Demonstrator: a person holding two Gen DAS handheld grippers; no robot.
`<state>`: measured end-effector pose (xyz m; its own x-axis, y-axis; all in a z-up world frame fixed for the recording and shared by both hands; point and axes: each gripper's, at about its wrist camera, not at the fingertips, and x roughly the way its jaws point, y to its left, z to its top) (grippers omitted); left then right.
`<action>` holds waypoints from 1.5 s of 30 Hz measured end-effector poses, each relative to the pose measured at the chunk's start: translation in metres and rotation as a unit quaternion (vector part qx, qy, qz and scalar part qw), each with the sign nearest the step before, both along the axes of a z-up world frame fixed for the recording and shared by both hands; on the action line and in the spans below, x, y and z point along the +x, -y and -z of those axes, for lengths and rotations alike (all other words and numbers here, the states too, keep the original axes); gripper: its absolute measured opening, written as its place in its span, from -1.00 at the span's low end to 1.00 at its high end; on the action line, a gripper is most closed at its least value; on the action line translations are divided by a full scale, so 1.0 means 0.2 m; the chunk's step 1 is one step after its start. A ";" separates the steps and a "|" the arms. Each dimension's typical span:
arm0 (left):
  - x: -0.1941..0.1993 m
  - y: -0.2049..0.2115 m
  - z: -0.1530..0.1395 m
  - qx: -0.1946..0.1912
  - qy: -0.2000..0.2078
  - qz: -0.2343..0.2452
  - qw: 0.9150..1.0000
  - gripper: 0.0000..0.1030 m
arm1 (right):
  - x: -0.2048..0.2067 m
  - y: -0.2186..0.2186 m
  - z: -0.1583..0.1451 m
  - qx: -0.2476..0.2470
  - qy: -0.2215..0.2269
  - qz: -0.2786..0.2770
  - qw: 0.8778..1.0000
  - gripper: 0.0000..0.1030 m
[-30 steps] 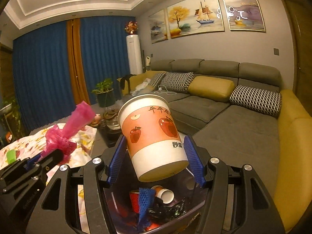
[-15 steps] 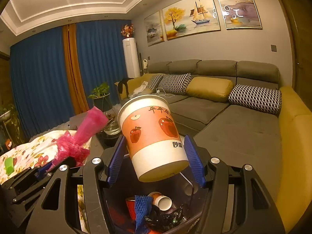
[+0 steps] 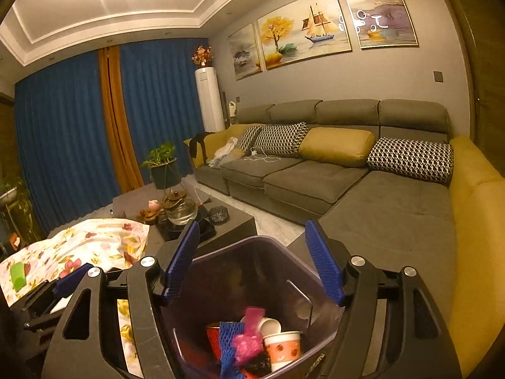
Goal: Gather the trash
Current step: 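Move both open tools back over the red snack bag and green mesh, then grasp the red-and-white snack bag with the left tool while the right tool grasps the green foam mesh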
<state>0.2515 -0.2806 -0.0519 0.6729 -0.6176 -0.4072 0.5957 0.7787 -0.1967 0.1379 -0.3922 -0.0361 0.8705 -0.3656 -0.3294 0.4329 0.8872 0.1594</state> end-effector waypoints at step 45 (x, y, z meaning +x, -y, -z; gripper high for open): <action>-0.25 -2.36 -0.16 0.055 0.005 -0.513 0.856 0.67 | 0.50 -1.77 -0.04 -0.059 -0.024 -0.305 0.950 0.62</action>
